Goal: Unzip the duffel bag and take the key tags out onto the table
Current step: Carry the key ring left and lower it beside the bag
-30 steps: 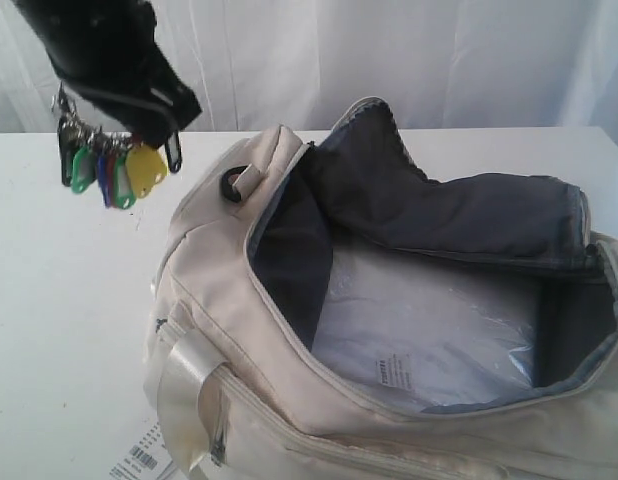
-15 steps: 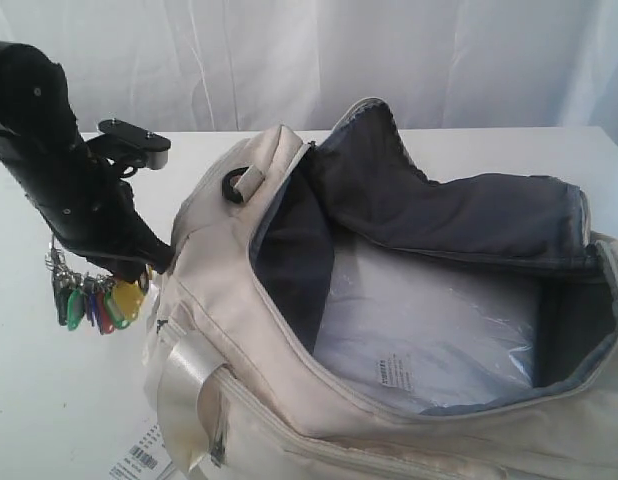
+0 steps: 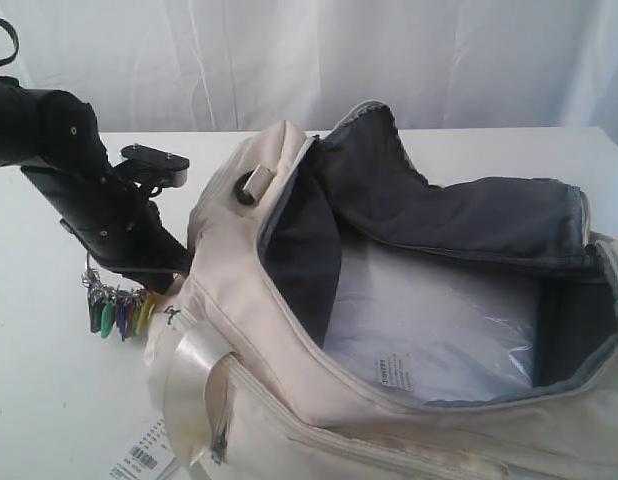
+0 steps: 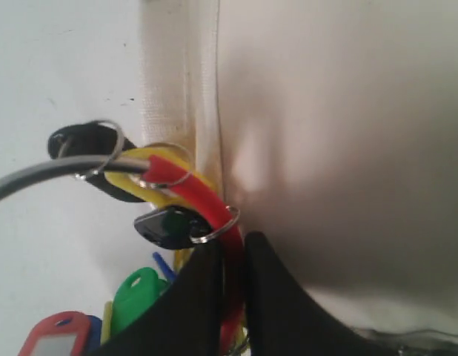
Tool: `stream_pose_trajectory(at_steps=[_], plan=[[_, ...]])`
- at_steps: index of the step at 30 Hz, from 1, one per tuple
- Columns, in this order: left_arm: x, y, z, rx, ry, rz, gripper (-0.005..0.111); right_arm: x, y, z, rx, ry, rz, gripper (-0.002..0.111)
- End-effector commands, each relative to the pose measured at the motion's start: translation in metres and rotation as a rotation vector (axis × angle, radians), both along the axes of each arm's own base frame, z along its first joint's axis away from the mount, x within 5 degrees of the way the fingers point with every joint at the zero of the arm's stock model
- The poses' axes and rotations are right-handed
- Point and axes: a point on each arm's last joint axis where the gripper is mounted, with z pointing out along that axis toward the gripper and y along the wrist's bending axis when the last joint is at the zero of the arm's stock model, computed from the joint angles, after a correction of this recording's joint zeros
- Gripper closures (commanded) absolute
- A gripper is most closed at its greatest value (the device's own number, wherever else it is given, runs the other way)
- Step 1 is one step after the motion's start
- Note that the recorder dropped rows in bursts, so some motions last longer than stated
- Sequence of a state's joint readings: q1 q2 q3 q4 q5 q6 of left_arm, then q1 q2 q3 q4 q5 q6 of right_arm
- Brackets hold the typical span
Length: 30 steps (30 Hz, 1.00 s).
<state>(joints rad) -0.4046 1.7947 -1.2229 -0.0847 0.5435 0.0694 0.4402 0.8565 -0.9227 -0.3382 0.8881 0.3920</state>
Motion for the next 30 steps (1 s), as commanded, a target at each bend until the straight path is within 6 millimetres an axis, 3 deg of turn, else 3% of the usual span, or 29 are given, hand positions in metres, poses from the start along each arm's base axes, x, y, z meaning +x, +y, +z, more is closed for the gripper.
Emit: stream_pose_trajectory(at_steps=[1,7,13,17,23,30], plan=[[0.003,-0.004,0.02,-0.068,-0.044,0.006,0.107,-0.001,0.0,0.0,0.014,-0.003,0.001,0.108],[0.011,-0.008,0.032,-0.084,-0.097,-0.013,0.107,-0.001,0.0,0.0,0.014,-0.003,0.001,0.108],[0.017,-0.011,0.005,-0.053,-0.038,-0.028,0.106,-0.002,0.001,0.0,0.018,-0.002,0.002,0.108],[0.02,-0.012,-0.007,-0.041,-0.009,-0.027,0.087,-0.002,0.001,0.0,0.018,-0.002,0.002,0.108],[0.017,-0.013,-0.003,-0.062,0.012,-0.013,0.051,-0.002,0.001,0.0,0.022,0.0,0.003,0.108],[0.008,-0.009,0.014,-0.058,0.022,-0.029,0.046,-0.002,0.001,0.0,0.022,0.0,0.003,0.108]])
